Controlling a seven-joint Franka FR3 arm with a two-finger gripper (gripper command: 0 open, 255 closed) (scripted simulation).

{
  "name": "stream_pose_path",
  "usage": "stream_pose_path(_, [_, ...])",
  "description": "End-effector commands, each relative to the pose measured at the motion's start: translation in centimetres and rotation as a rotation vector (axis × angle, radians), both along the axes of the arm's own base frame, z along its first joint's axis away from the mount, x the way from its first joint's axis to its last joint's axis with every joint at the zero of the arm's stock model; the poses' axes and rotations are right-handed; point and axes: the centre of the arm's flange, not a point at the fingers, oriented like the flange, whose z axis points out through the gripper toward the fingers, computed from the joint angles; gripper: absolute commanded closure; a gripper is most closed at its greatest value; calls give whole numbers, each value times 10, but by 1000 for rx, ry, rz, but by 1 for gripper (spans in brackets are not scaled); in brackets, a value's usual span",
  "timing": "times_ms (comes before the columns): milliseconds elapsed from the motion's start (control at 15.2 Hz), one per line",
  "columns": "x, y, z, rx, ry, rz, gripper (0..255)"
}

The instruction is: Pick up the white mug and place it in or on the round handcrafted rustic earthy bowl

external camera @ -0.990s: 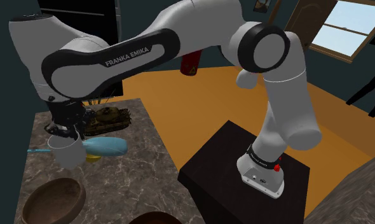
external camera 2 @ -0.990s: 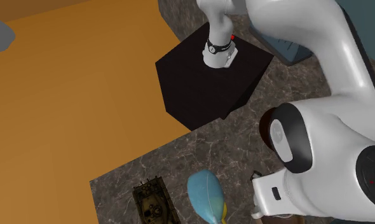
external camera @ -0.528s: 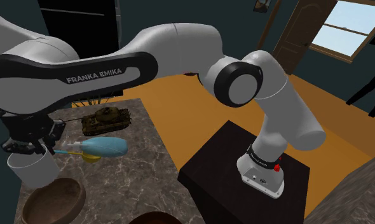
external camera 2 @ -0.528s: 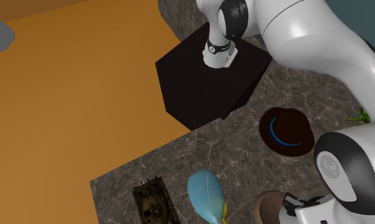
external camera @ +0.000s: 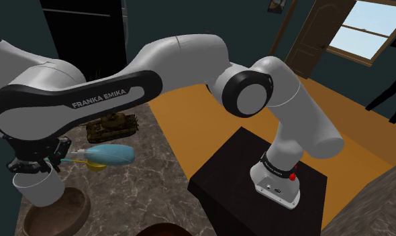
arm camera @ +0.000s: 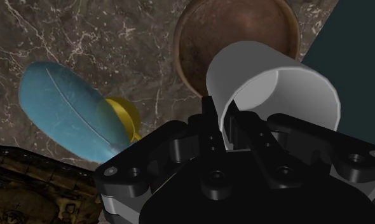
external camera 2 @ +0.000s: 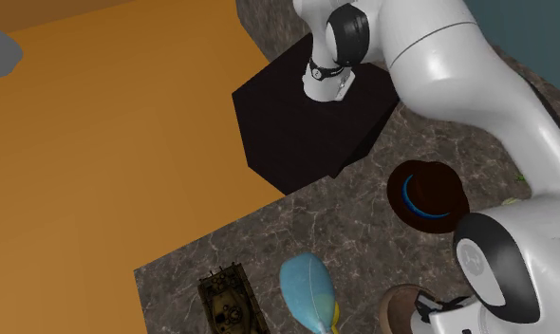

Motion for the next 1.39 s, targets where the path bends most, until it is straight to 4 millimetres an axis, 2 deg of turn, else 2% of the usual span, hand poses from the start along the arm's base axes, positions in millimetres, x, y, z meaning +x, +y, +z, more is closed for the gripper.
stream_pose_path(0, [0, -1, -10, 0, 0, 0, 255])
stream_pose_path(660, [0, -1, -64, 0, 0, 0, 255])
stream_pose_path(1122, [0, -1, -64, 0, 0, 0, 255])
stream_pose_path(1188, [0, -1, -64, 0, 0, 0, 0])
stream_pose_path(1320, [0, -1, -64, 0, 0, 0, 0])
